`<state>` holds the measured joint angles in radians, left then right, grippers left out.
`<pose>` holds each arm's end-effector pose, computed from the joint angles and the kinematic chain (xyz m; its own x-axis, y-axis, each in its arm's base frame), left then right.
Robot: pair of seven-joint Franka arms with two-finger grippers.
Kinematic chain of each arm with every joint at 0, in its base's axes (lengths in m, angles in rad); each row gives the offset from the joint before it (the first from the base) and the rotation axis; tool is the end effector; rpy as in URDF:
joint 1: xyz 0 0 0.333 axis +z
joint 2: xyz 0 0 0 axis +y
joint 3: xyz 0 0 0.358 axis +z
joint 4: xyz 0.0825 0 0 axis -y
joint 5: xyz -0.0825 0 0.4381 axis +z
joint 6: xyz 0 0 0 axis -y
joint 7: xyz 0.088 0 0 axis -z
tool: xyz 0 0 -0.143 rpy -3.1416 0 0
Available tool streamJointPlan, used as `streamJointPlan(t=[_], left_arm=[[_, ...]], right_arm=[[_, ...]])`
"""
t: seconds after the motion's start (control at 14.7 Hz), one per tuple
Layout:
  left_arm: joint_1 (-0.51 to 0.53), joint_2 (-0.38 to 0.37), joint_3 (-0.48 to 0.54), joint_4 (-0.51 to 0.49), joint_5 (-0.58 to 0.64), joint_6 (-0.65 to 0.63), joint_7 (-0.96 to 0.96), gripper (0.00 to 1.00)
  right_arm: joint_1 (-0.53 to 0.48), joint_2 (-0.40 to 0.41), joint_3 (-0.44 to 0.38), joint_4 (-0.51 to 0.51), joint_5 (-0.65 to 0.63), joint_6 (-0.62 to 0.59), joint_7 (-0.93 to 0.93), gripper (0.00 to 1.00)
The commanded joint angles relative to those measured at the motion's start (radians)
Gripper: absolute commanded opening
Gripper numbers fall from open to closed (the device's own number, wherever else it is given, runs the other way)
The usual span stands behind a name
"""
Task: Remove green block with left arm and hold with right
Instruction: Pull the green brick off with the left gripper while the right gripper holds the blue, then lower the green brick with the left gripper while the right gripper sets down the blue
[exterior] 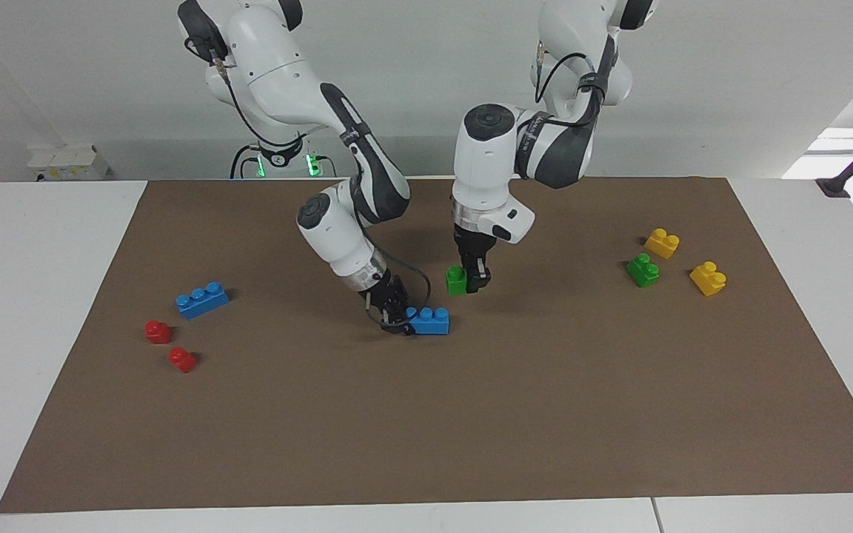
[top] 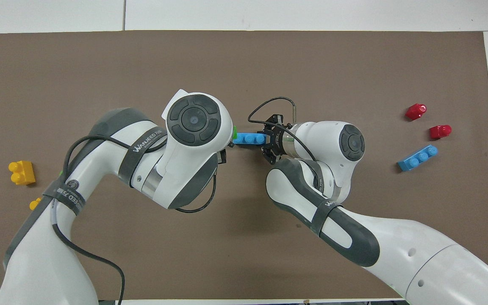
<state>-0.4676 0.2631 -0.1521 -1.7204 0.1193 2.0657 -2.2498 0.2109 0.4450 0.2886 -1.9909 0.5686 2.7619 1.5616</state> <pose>0.5852 -0.3963 0.4239 -0.0140 0.9999 0.0016 0.9939 0.0138 0.1094 0.6276 0.3163 0.2406 0.0101 -0.8906 -0.4547 -0.9803 0.0808 -0.1801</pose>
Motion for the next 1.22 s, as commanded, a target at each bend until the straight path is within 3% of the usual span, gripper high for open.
streamJointPlan(t=[0.0, 0.48, 0.88, 1.16], left_arm=[[0.061, -0.047, -0.004, -0.073, -0.003, -0.019, 0.184, 0.0], [0.279, -0.082, -0.006, -0.183, -0.062, 0.004, 0.66, 0.0], [0.438, -0.117, -0.006, -0.284, -0.073, 0.06, 0.999, 0.0], [0.536, -0.131, -0.006, -0.35, -0.075, 0.135, 1.215, 0.0]], right_arm=[[-0.047, -0.006, -0.002, 0.076, -0.003, -0.1, -0.02, 0.0], [-0.387, -0.054, -0.002, 0.251, -0.081, -0.586, -0.309, 0.0], [-0.585, -0.039, -0.002, 0.242, -0.144, -0.689, -0.494, 0.0], [-0.631, -0.019, -0.003, 0.241, -0.165, -0.691, -0.538, 0.0]])
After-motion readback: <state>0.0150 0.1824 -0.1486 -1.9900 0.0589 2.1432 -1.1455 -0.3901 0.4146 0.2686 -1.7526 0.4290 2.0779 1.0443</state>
